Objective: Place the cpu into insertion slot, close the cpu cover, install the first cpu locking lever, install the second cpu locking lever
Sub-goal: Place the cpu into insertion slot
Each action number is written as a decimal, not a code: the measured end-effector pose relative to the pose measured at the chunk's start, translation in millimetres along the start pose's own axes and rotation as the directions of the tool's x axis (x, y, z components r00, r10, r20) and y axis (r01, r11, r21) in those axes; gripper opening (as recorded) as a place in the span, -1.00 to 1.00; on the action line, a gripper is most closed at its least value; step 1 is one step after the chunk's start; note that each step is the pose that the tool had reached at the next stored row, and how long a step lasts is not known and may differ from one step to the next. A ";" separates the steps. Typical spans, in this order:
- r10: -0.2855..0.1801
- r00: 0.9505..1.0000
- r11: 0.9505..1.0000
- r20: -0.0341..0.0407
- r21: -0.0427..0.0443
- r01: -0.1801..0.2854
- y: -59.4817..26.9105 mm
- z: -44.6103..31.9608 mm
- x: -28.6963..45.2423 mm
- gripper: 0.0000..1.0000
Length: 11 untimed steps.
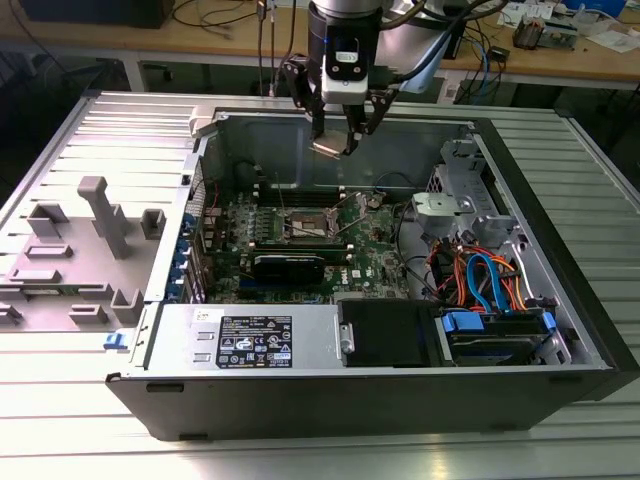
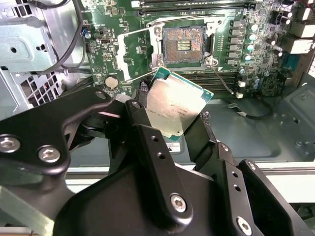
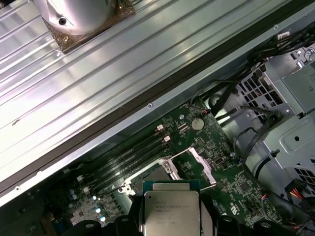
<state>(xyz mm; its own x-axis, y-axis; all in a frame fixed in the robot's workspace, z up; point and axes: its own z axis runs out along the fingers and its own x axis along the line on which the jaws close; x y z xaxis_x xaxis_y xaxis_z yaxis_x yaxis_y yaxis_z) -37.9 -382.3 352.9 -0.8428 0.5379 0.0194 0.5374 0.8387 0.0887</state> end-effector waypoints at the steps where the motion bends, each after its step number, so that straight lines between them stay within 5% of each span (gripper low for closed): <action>1: 0.001 1.000 1.000 0.000 0.000 -0.001 0.0 0.0 0.0 0.09; 11: 0.016 1.000 1.000 0.001 0.000 -0.016 0.0 0.1 0.0 0.09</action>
<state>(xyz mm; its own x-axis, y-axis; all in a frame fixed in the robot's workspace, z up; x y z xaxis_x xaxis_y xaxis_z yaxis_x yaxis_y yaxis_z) -37.9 -382.3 352.8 -0.8339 0.5516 0.0194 0.5510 0.8298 0.0888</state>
